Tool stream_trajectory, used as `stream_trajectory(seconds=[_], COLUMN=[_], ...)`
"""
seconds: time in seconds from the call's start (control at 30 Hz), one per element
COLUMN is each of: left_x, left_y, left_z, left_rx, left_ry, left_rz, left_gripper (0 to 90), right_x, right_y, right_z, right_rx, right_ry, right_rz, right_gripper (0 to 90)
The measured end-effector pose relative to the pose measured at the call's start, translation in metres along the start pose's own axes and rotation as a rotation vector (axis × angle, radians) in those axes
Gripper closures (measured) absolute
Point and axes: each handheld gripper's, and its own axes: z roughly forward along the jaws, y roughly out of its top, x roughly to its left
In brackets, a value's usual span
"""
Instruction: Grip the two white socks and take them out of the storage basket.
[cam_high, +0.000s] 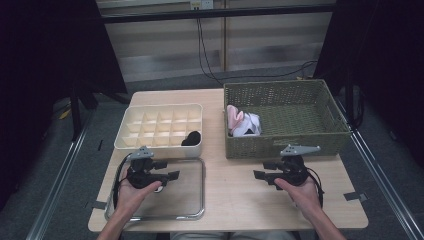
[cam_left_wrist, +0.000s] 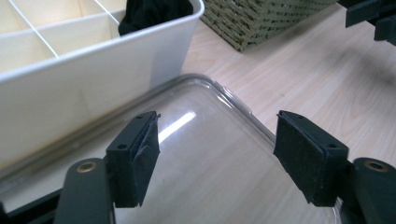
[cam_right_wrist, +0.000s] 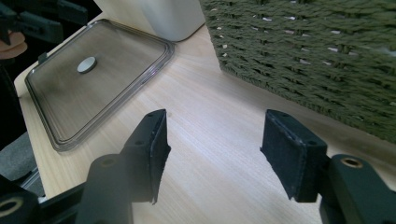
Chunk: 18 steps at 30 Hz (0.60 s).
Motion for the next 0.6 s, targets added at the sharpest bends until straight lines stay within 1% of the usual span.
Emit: stream_trajectory(seconds=[0.03, 0.07, 0.13, 0.17, 0.23, 0.3, 0.33, 0.37, 0.4, 0.47, 0.5, 0.53, 0.57, 0.6], left_x=[-0.003, -0.007, -0.011, -0.013, -0.018, -0.022, -0.025, -0.028, -0.030, -0.034, -0.036, -0.038, -0.041, -0.042], left_y=[-0.002, -0.005, -0.010, -0.013, -0.017, -0.020, -0.022, -0.023, -0.025, -0.029, -0.031, -0.033, -0.035, -0.036], left_z=[-0.001, -0.003, -0.006, -0.008, -0.009, -0.009, -0.009, -0.009, -0.011, -0.012, -0.013, -0.013, -0.014, -0.014], left_rx=[0.003, 0.005, 0.006, 0.000, 0.000, 0.003, 0.002, 0.001, -0.001, 0.005, 0.004, 0.006, 0.010, 0.015], left_ry=[0.003, 0.000, -0.001, -0.006, -0.014, -0.027, -0.026, -0.036, -0.045, -0.041, -0.046, -0.048, -0.047, -0.056], left_rz=[-0.001, 0.014, 0.027, 0.025, 0.019, 0.019, 0.021, 0.017, 0.024, 0.024, 0.027, 0.033, 0.036, 0.039], left_gripper=[29.8, 29.8, 29.8, 29.7, 29.5, 29.3, 29.4, 29.3, 29.3, 29.2, 29.2, 29.2, 29.2, 29.2], right_x=[0.000, 0.000, -0.001, -0.001, -0.002, -0.003, -0.003, -0.003, -0.003, -0.003, -0.003, -0.004, -0.004, -0.005], right_y=[0.001, 0.002, 0.005, 0.007, 0.010, 0.014, 0.017, 0.019, 0.021, 0.026, 0.029, 0.032, 0.035, 0.039], right_z=[-0.001, -0.002, -0.005, -0.006, -0.009, -0.010, -0.011, -0.012, -0.013, -0.014, -0.014, -0.015, -0.016, -0.017], right_rx=[-0.003, -0.007, -0.007, -0.012, -0.017, -0.020, -0.020, -0.019, -0.021, -0.024, -0.024, -0.024, -0.032, -0.041], right_ry=[0.002, 0.001, 0.000, 0.002, -0.001, -0.008, -0.004, -0.004, -0.004, -0.003, -0.006, -0.009, -0.012, -0.014], right_rz=[0.001, 0.000, -0.006, -0.011, -0.003, -0.004, -0.001, -0.002, -0.006, -0.008, -0.015, -0.011, -0.016, -0.015], right_gripper=[41.7, 41.8, 42.7, 43.2, 44.5, 46.0, 46.7, 47.0, 47.8, 49.2, 49.9, 50.7, 50.9, 51.6])
